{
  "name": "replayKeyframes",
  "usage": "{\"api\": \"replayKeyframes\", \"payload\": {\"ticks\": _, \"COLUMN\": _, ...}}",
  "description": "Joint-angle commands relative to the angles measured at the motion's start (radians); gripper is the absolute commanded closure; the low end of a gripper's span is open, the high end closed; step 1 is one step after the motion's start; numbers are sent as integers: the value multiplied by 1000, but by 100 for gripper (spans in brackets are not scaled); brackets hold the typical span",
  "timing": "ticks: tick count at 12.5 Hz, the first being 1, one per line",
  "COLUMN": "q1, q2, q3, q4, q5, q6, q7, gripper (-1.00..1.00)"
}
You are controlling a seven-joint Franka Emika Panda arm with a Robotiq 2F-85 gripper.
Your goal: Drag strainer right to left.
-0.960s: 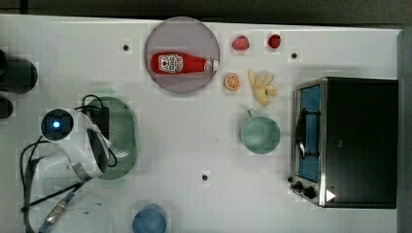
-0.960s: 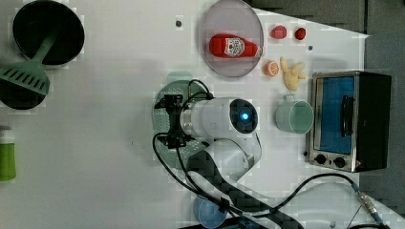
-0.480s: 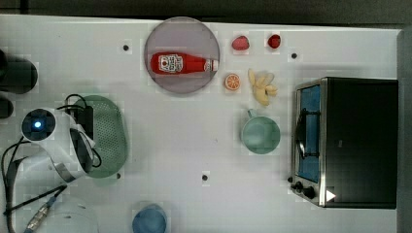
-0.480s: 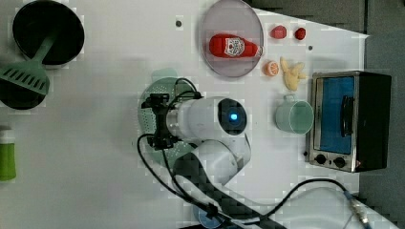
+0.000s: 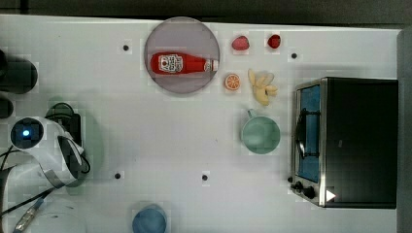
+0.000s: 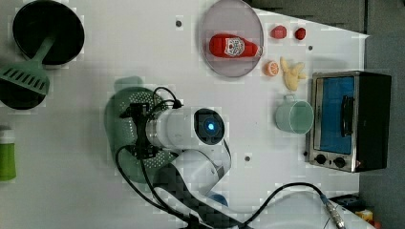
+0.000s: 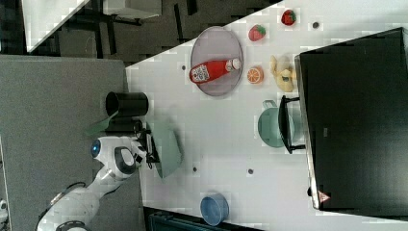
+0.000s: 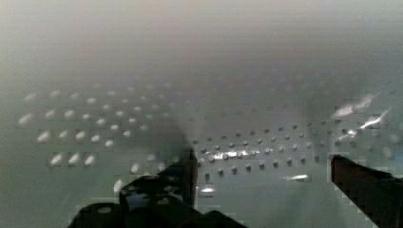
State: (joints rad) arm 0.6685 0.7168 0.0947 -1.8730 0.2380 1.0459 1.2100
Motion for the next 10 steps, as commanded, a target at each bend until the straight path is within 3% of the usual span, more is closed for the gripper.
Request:
{"api": "replayKeyframes", "payload": {"ticks": 1, "q1": -13, "q2": -87, "q3": -34, "q4": 6, "q5": 0, "q6": -84, "q7": -86, "gripper": -100}}
{"api": "replayKeyframes", "payload": {"ticks": 5, "q1": -19, "q2": -299, "q3": -151, "q4": 5, "q5": -9, "q6": -299, "q7": -372, "gripper": -100}}
{"api": "replayKeyframes", "payload": {"ticks": 10, "q1": -37, "q2": -596, "q3": -426, "q4": 12, "q5": -39, "q6": -533, "q7": -707, "gripper": -100}}
